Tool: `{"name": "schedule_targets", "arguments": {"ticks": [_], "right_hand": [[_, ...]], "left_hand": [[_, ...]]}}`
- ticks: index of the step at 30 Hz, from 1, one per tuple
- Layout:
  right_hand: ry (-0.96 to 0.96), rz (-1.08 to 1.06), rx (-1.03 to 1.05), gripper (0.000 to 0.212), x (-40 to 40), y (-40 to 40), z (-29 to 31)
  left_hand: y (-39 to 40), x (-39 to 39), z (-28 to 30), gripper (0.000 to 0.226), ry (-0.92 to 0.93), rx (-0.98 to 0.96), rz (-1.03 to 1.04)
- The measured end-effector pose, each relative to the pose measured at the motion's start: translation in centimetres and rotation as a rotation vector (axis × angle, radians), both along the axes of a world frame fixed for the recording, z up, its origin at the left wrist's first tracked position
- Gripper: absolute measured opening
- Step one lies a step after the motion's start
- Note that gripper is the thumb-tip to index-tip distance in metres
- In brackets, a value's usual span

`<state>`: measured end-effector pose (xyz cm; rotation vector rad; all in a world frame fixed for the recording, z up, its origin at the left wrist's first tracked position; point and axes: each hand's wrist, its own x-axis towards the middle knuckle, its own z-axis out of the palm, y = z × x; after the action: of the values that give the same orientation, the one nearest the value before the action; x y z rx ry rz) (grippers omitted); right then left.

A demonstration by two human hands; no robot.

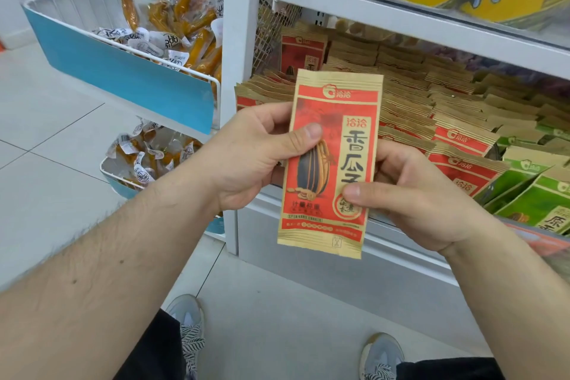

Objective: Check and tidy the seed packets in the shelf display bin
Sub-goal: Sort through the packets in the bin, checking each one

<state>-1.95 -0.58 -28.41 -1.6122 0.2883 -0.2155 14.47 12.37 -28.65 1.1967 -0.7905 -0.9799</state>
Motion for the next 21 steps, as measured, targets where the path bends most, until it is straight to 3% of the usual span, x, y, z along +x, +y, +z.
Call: {"name": "schedule_targets", "arguments": {"ticks": [5, 8, 11, 13, 15, 17, 21], "right_hand": [[-0.041, 0.001, 0.063, 0.058, 0.0, 0.1, -0.1], [-0.070, -0.079, 0.006, 0.044, 0.1, 0.5, 0.3], [-0.091, -0.354, -0.370, 0.033, 0.5, 1.9, 0.6], [-0.085, -0.461, -0.778, 0.034, 0.8, 3.0, 0.3], [-0.054, -0.434, -0.929, 0.052, 0.9, 3.7, -0.2], [-0.041, -0.388, -0.881, 0.060, 1.1, 4.0, -0.4], [-0.084, -0.590, -0.615, 0.021, 0.9, 3.2, 1.0]], "left_hand": [[0.1, -0.2, 0.4, 0.042, -0.050, 0.030, -0.020], [0.1, -0.4, 0.4, 0.042, -0.122, 0.079, 0.082], [-0.2, -0.6, 0.1, 0.056, -0.363, 0.130, 0.262], [0.0, -1.3, 0.5, 0.046, -0.365, 0.077, 0.169], [0.1, -2.2, 0.8, 0.031, -0.262, 0.024, 0.012], [0.0, -2.2, 0.3, 0.025, -0.172, 0.035, -0.007], [0.1, -0.7, -1.0, 0.043, -0.064, 0.127, -0.193]]}}
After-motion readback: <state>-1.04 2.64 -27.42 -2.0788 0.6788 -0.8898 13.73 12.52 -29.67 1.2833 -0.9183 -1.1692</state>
